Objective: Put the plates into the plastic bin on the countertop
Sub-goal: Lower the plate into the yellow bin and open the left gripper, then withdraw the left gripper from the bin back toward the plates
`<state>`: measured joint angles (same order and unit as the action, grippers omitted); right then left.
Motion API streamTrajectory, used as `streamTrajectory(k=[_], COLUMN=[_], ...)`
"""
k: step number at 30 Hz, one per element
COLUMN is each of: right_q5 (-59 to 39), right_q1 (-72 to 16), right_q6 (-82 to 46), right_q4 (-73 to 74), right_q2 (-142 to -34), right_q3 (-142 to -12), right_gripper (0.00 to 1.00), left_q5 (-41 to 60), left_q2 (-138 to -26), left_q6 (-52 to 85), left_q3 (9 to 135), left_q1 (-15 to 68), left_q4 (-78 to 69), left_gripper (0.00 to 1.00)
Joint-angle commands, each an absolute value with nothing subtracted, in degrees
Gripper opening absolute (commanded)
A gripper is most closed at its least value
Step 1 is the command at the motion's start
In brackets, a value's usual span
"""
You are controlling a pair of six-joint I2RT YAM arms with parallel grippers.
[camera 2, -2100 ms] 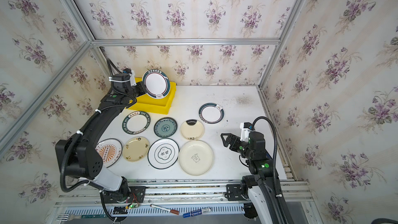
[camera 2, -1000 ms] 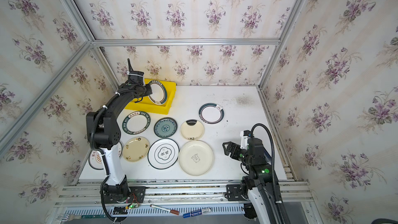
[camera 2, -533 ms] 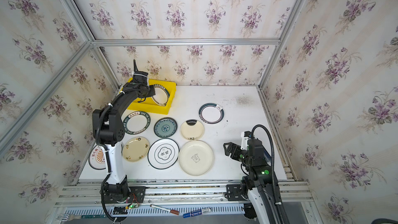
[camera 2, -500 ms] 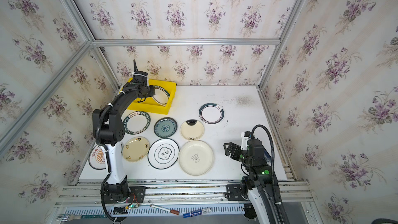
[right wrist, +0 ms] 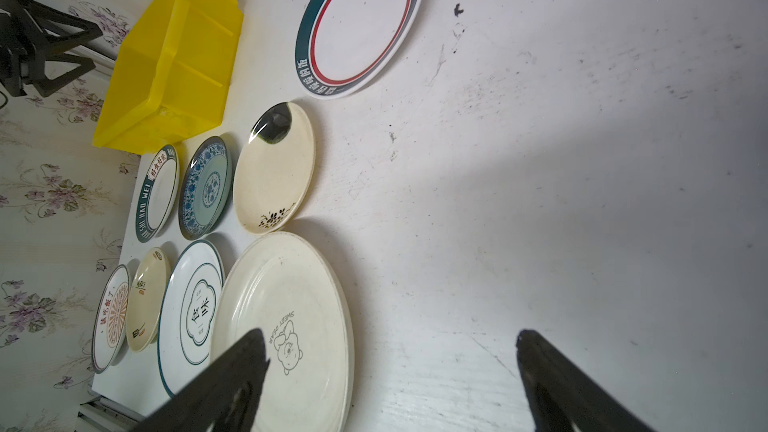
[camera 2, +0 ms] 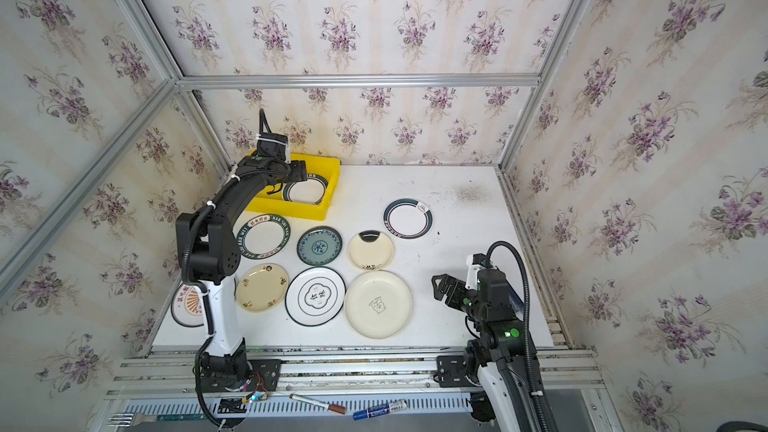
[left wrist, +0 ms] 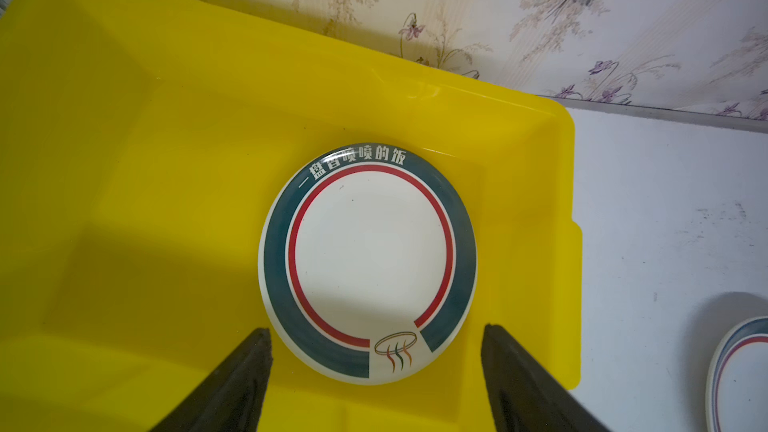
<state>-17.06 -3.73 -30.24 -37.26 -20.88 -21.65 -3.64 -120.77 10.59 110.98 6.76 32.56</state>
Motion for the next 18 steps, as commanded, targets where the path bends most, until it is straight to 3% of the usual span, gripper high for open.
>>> streamTrajectory(k=[1, 4, 10, 18], right_q5=[-15.95, -15.63, -16.21, -18.44], right_q1=[-3.77, -3.76, -3.72, -3.57], right_q6=[-31.01, -31.20, -31.60, -31.91], right_q4=[-37.27, -37.35, -37.61, -36.80], right_q2=[-20.92, -20.99, -21.27, -22.78], right_q3=[-21.88, -21.84, -21.88, -20.19], right_gripper=[0.98, 0.99, 0.99, 0.99], left_q5=[-4.85, -5.02, -4.22, -2.15], left_q2=[-118.57, -115.91, -107.78, -90.93], left_q6=[8.96, 8.87, 10.48, 14.00], left_q3=[110.95, 109.22, 101.18, 81.22], left_q1=[6.98, 7.45, 9.02, 12.16], left_q4=[32.26, 31.95, 29.29, 18.93], left_gripper=[0.86, 0.97, 0.98, 0.99])
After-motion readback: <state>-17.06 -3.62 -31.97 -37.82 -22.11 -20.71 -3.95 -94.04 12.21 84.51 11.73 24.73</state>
